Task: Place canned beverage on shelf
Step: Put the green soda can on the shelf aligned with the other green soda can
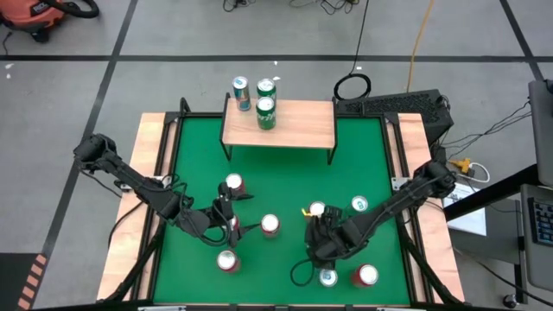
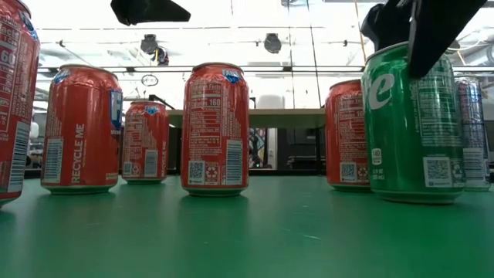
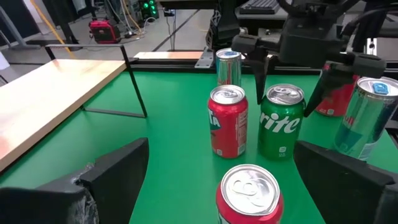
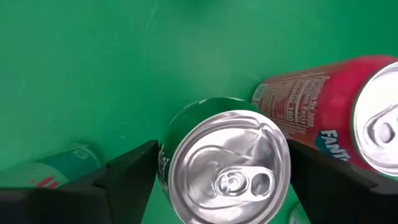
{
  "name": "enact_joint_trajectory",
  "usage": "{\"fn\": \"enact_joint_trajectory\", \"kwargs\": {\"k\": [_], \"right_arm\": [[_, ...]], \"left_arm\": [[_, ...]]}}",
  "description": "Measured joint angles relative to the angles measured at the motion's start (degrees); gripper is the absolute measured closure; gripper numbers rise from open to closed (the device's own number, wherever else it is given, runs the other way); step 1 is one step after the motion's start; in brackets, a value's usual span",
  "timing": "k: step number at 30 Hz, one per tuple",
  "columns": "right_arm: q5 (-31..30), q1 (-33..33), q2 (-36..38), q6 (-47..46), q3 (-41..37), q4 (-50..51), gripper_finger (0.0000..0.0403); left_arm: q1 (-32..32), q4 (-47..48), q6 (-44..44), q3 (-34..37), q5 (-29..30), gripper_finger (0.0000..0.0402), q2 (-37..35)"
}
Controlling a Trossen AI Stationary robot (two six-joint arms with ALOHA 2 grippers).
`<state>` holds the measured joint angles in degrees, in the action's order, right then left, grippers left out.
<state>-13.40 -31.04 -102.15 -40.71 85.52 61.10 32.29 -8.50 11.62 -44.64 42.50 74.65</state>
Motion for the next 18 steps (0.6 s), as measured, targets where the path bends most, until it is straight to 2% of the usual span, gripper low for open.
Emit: {"fn": "enact_joint_trajectory", "kwargs": {"k": [18], "right_arm": [[7.52,3.35,-0.33,1.74,-1.84,-4.4,0.0085]], "left_arm": [[-0.02,-0.1,-2.01,0.0,0.01,0.0008,0.0]]}}
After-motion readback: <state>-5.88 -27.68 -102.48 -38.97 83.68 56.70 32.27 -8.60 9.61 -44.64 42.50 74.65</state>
